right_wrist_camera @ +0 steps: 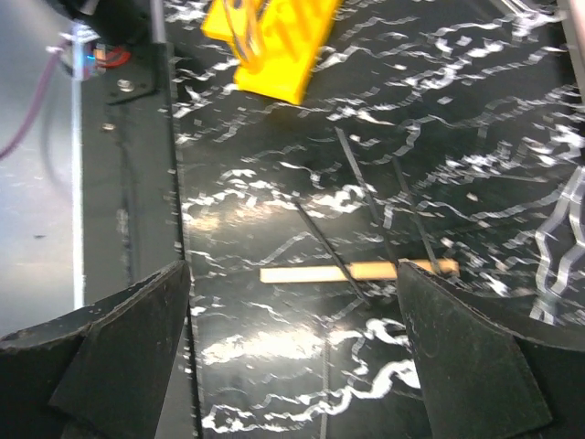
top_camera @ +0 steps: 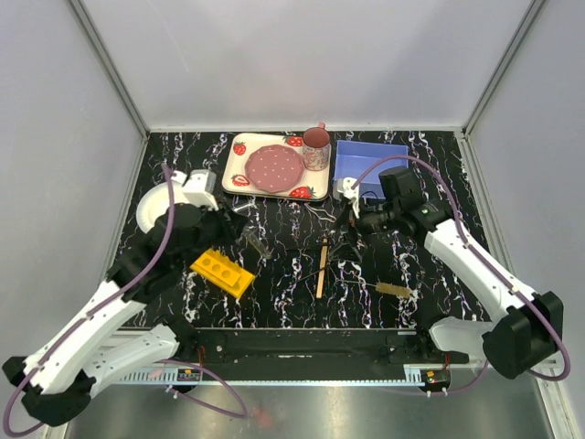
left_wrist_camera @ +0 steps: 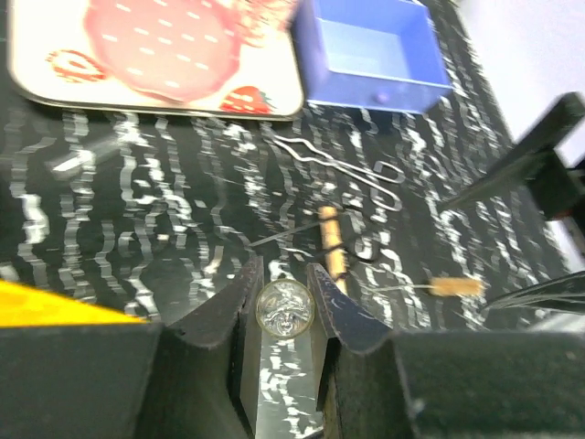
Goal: Organize the chemistry lab equipment
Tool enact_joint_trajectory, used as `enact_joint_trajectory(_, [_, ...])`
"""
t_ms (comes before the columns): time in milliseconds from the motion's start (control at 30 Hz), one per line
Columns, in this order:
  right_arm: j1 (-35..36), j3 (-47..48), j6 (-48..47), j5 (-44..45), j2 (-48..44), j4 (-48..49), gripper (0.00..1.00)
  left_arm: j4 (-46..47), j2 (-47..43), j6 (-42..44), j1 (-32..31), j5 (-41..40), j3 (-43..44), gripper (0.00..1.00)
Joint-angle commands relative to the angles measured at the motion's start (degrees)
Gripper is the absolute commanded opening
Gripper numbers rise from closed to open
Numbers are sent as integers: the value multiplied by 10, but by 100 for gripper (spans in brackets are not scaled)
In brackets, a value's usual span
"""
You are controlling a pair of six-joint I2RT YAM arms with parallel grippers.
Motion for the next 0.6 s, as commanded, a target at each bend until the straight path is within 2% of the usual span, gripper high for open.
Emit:
enact_joint_trajectory(0, [-39, -14, -71, 42, -23, -21, 100, -119, -39, 75, 1, -169, 42, 6])
enact_joint_trajectory(100, [-72, -50, -84, 23, -28, -1, 100, -154, -53, 84, 2, -243, 31, 7])
enact_joint_trajectory(300, [-134, -102, -97, -3, -38, 23, 100, -146, -59, 94, 7, -346, 13, 8])
enact_joint_trajectory(367, [-150, -106, -98, -9, -42, 26, 100, -133, -57, 101, 16, -358, 4, 8])
enact_joint_trajectory(567, [-174, -114, -99, -37, -49, 27, 100, -90, -50, 111, 63, -316, -28, 9])
